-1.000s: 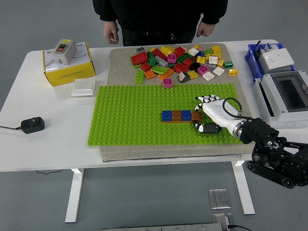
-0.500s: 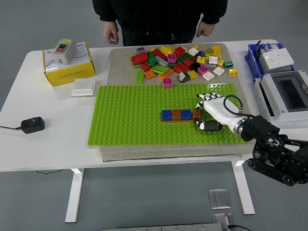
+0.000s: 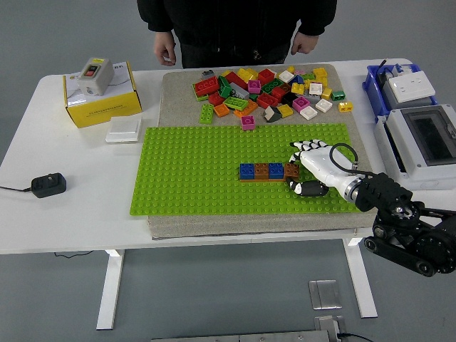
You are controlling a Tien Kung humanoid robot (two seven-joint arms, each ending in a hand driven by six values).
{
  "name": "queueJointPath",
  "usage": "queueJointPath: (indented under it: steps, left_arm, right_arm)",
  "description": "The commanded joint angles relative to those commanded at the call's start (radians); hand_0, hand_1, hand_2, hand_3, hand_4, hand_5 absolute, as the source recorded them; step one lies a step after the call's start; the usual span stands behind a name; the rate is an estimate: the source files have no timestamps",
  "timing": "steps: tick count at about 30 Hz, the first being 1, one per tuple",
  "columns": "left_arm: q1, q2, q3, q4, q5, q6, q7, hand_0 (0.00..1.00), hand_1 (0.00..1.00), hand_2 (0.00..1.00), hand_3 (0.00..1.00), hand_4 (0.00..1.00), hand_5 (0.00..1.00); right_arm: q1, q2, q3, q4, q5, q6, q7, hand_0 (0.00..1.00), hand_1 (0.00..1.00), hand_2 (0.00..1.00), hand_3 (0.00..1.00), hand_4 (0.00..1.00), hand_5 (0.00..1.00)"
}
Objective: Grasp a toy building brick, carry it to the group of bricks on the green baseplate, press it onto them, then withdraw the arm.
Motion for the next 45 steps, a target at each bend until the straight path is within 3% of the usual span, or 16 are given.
queueJointPath:
  steps: [45]
  left_arm:
    - [-0.004, -0.001, -0.010, 0.000, 0.015, -0.001, -0.001, 0.637, 0.602, 0.575, 0.674, 0.269, 0.754]
  right_arm:
    - [0.009, -0.002, 0.017, -0.017, -0.001, 0.004, 0.008, 0.998, 0.998, 0.998, 0.500, 0.549, 0.475]
